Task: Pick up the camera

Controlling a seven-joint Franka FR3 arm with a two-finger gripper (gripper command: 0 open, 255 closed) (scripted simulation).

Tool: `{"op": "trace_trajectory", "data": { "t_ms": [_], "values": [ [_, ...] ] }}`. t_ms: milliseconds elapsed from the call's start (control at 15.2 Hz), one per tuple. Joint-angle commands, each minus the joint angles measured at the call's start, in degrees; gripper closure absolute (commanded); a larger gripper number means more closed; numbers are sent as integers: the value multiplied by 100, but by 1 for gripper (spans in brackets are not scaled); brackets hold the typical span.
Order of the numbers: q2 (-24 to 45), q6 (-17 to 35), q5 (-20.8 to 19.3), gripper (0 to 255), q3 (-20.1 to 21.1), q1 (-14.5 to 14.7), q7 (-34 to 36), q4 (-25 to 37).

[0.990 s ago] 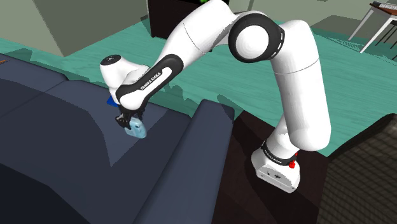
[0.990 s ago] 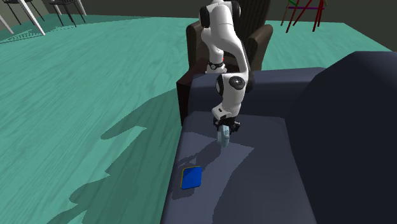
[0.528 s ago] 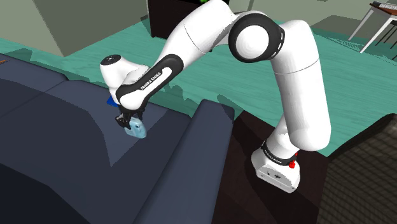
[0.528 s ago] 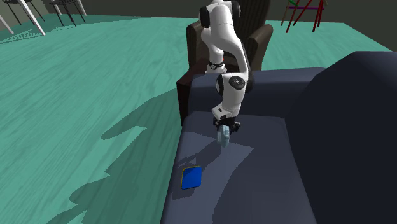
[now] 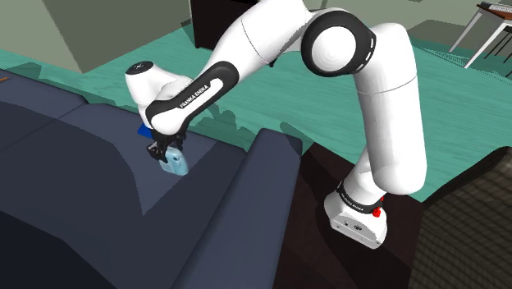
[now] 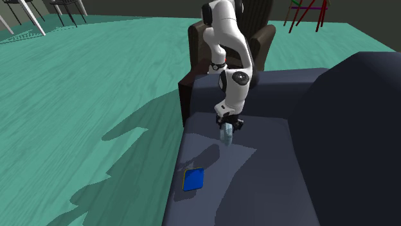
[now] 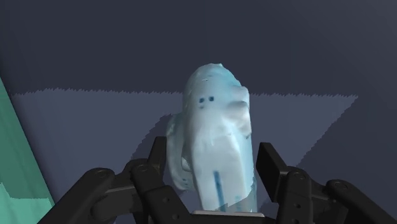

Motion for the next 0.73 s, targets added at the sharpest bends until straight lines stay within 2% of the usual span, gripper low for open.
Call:
{"op": "trace_trajectory", "data": {
  "t_ms": [0,660],
  "values": [
    [-90,-97,29,255,21,-13,-19,12],
    [-455,-540,158,255,106,-66,-107,102]
  ]
}}
